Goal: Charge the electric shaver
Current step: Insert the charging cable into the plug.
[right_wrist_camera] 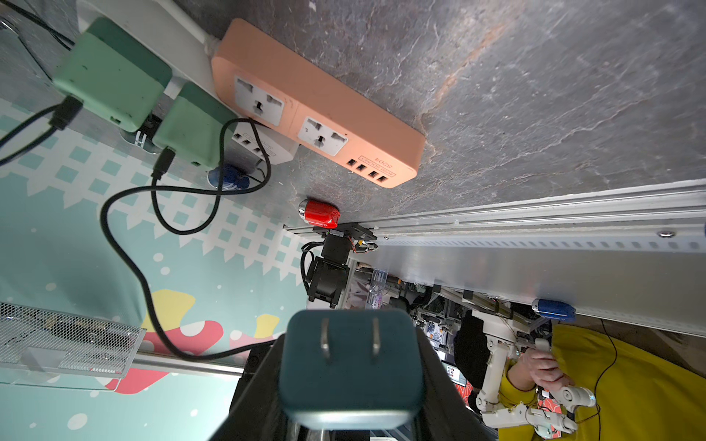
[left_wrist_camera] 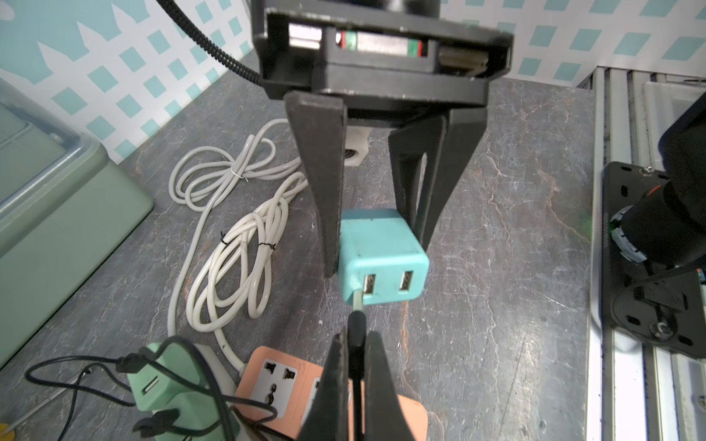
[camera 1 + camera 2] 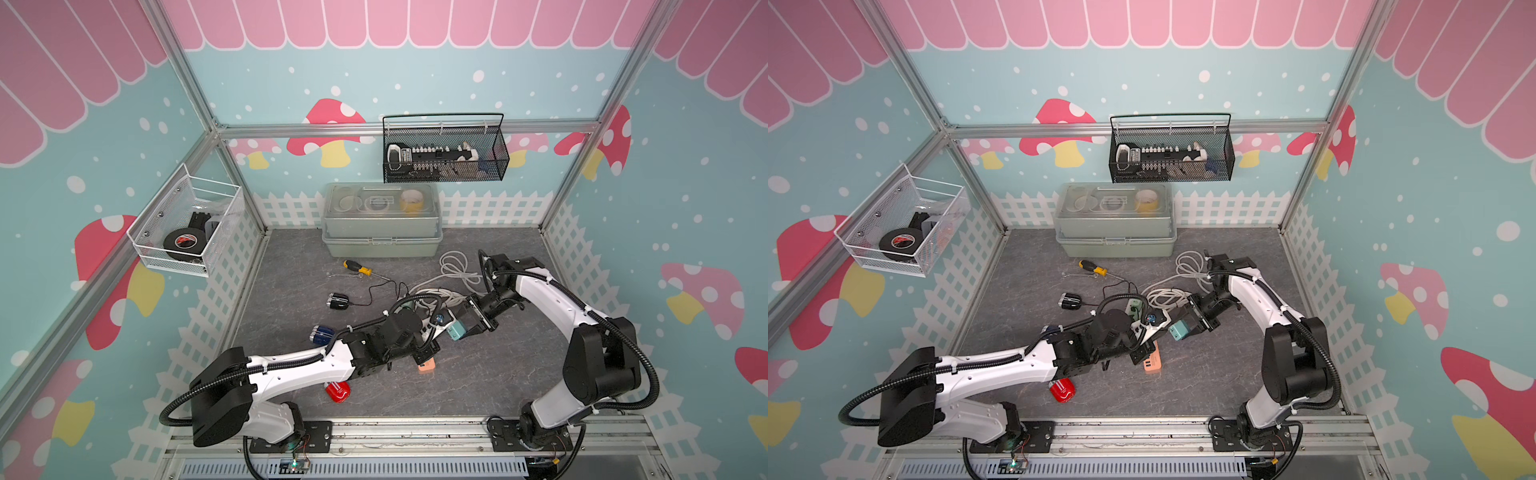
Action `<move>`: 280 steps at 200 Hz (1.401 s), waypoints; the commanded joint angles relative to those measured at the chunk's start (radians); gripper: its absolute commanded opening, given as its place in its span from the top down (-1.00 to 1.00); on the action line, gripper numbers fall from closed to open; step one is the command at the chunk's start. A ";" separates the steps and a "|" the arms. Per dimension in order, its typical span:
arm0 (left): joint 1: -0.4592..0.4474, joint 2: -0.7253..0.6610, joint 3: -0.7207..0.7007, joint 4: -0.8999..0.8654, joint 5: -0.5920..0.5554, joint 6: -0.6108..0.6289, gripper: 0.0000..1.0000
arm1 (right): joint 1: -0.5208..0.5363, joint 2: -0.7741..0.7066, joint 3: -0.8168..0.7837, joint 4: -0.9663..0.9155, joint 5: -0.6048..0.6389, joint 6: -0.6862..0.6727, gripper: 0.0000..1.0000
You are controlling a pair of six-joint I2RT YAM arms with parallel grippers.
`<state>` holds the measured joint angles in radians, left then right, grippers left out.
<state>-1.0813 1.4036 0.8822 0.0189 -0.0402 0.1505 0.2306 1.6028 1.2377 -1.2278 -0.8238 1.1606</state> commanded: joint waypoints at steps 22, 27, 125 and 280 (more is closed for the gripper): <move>-0.018 0.003 0.031 0.001 -0.029 0.022 1.00 | 0.016 0.026 -0.011 0.004 -0.028 0.033 1.00; -0.020 0.004 0.028 -0.001 -0.031 0.022 1.00 | 0.015 0.024 -0.008 0.010 -0.028 0.042 1.00; -0.020 0.054 0.036 -0.018 -0.134 0.058 1.00 | 0.027 -0.032 -0.034 0.034 -0.056 0.103 1.00; -0.022 0.087 -0.005 0.079 -0.148 0.116 1.00 | 0.099 -0.110 -0.034 0.008 -0.137 0.153 1.00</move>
<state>-1.1110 1.4429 0.8925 0.0368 -0.1703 0.2405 0.2745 1.5616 1.2110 -1.1152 -0.8154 1.3025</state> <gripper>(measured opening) 0.051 0.396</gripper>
